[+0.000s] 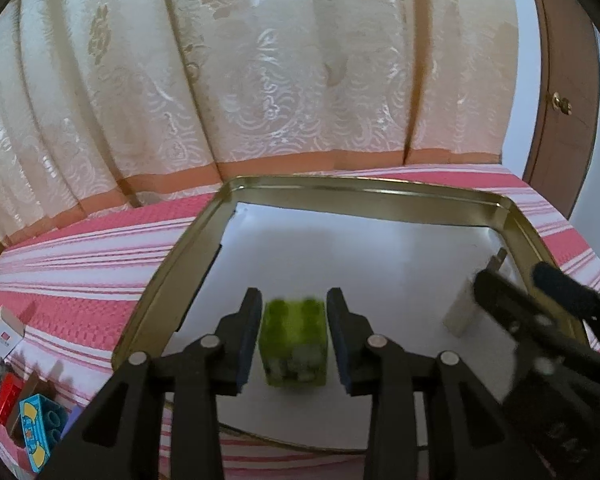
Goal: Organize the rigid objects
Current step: 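Carry both into the gold tray and release the green block and white charger, then withdraw both tools from the tray toward the remaining items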
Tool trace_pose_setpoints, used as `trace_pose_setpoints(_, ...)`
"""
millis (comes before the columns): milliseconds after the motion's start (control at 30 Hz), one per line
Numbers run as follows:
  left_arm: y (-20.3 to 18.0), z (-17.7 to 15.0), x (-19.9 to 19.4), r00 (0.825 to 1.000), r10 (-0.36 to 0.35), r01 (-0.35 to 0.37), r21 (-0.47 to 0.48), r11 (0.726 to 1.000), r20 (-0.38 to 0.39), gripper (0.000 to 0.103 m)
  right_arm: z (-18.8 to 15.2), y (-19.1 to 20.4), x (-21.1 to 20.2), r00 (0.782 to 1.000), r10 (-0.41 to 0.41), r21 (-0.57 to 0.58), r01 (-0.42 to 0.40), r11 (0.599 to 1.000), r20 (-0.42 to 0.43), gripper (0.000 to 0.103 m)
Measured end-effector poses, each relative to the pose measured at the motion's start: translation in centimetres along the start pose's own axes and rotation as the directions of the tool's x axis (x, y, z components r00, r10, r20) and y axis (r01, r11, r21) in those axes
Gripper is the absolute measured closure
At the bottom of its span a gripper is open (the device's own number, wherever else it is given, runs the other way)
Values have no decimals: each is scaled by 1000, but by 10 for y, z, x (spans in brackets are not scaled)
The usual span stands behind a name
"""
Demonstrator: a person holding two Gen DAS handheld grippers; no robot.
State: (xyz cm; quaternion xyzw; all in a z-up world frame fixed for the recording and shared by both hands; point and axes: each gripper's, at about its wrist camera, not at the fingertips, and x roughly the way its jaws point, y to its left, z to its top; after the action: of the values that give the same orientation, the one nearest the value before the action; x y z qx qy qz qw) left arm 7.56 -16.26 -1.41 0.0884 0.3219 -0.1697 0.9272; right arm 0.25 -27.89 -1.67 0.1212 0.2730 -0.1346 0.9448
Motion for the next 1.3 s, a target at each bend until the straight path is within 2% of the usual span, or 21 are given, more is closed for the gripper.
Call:
trace_pose_setpoints(33, 0, 0, -1, 1000, 1, -1, -2, 1000, 3, 52, 0, -1, -4, 1000, 1, 6, -1, 1000, 20, 29)
trace_pose_setpoints(100, 2, -1, -5, 999, 21, -20, -9, 1000, 28, 8, 1, -4, -11, 998, 0, 23, -1, 1000, 61, 21)
trace_pose_setpoints(133, 3, -2, -9, 998, 34, -33, -12, 999, 46, 0, 2, -6, -15, 997, -7, 32, 5, 999, 82, 21)
trace_pose_setpoints(233, 3, -4, -25, 991, 58, -59, 5, 998, 122, 0, 5, -12, -23, 992, -28, 62, 21, 998, 126, 20)
trace_pose_setpoints(367, 1, -6, -35, 985, 71, -76, 26, 997, 160, 0, 7, -21, -22, 991, -41, 107, 28, 994, 126, 20)
trace_pose_setpoints(600, 13, -8, -43, 981, 84, -84, -7, 996, 177, 0, 6, -24, -23, 990, -51, 134, 33, 990, 132, 20)
trace_pose_setpoints(833, 24, -16, -51, 972, 133, -134, -8, 991, 194, 0, 3, -20, -31, 975, -116, 92, 100, 991, 189, 20)
trace_pose_setpoints(967, 32, -21, -58, 967, 149, -148, -24, 989, 205, 0, 3, -17, -32, 972, -132, 72, 120, 990, 193, 20)
trace_pose_setpoints(1300, 49, -32, -67, 970, 151, -142, -59, 988, 190, 0, -4, -17, -46, 953, -169, 100, 148, 984, 251, 20)
